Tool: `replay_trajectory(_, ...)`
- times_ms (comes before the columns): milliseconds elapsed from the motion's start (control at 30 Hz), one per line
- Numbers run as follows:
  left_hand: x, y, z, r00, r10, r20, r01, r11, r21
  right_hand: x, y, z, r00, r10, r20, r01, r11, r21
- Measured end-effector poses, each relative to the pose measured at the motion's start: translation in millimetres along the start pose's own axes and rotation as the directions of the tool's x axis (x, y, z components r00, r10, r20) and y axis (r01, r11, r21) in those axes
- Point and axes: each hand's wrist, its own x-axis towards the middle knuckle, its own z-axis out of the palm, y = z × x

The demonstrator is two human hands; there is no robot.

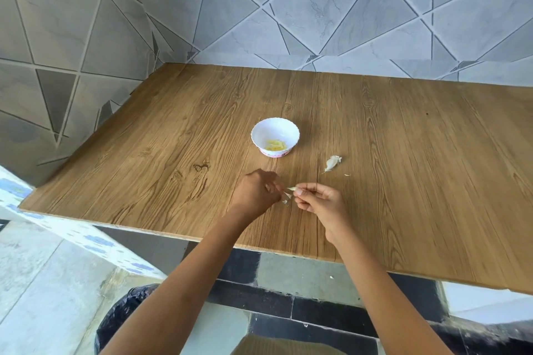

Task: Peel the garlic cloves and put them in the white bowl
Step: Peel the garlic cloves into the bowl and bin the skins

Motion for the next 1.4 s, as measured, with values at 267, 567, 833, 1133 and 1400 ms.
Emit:
replay_trajectory(267,1,8,-3,0.994,0.037,0.104,-0.001,0.945,-0.326,-2,-5,0,0.998,0.063,0.021,-0.064,0.997,0.042)
replay_trajectory(567,-3,10,-7,0.946,0.064,0.319,0.141,0.802,-0.58,0,-16,-1,0.962,0.226,0.156,-0.254,0.947,0.195)
replay_trajectory(833,3,-2,1,0.997,0.02,0.069,-0.021,1.0,0.014,-1,-14,-1,0.985,0.143,0.1,-0.162,0.964,0.211)
replay_trajectory(1133,2,8,-4,0.989,-0.038,0.146,0.102,0.88,-0.463,2,-10,0,0.988,0.136,0.073,-0.148,0.971,0.19)
replay_trajectory(1400,3,10,-2,0.98,-0.037,0.197,0.123,0.887,-0.446,3,-3,-3,0.966,-0.251,0.07,0.26,0.909,-0.326)
